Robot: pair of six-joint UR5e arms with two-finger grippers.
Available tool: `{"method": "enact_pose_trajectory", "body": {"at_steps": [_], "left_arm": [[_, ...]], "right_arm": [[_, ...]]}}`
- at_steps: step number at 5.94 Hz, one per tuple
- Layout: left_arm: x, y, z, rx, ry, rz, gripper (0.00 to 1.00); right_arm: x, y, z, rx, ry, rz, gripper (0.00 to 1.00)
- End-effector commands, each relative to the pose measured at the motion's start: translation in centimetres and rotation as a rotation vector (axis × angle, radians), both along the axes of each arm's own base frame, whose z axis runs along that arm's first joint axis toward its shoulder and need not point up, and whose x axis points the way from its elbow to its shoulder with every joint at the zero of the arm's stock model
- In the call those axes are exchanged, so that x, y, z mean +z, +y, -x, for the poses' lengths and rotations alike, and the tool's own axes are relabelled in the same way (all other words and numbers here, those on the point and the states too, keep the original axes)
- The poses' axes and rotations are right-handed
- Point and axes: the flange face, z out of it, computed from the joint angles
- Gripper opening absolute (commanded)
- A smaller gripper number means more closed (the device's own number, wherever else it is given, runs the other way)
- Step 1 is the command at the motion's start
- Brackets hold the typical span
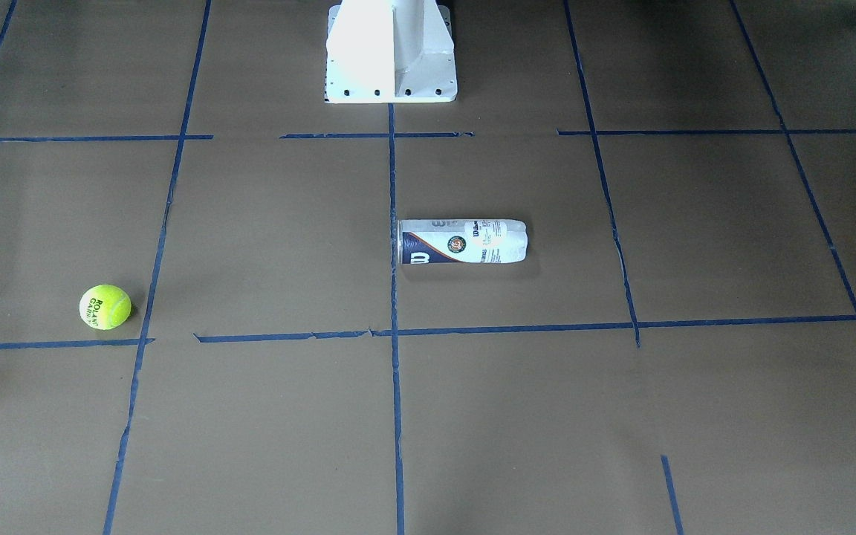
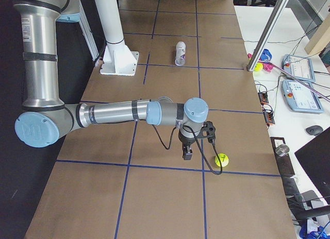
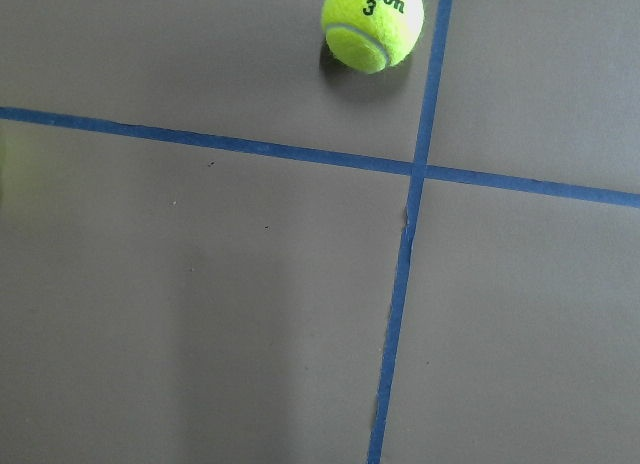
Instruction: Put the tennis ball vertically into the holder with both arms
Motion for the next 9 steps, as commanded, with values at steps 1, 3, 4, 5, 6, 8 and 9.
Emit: {"method": "enact_pose_trajectory", "body": {"at_steps": [1, 3, 4, 5, 6, 8, 9], "left_arm": [[-1.9, -1.2, -1.5, 0.032, 0.000, -0.145, 1.00], [-6.0, -3.3, -11.3, 0.212, 0.043, -0.377, 1.00], [-8.9, -4.6, -12.8, 0.204, 0.073, -0.485, 1.00], [-11.6, -5.5, -14.7, 0.233, 0.096, -0.563, 1.00], [-15.8, -6.2, -21.8, 0.291, 0.122, -0.583, 1.00], [-25.8, -5.6, -36.4, 0.409, 0.168, -0.705, 1.00], [-31.3, -5.0, -40.1, 0.446, 0.226, -0.771, 1.00]], "right_arm": [[1.1, 1.3, 0.0, -0.002, 0.001, 0.024, 1.00], [0.2, 1.2, 0.5, -0.011, -0.003, 0.006, 1.00], [-0.2, 0.9, 0.8, -0.020, -0.003, -0.005, 1.00], [-0.8, 0.7, 0.9, -0.018, -0.004, -0.014, 1.00], [-0.9, 0.7, 1.0, -0.021, -0.005, -0.017, 1.00], [-1.0, 0.5, 1.2, -0.026, -0.006, -0.021, 1.00], [-1.3, 0.1, 1.3, -0.026, -0.006, -0.026, 1.00]]}}
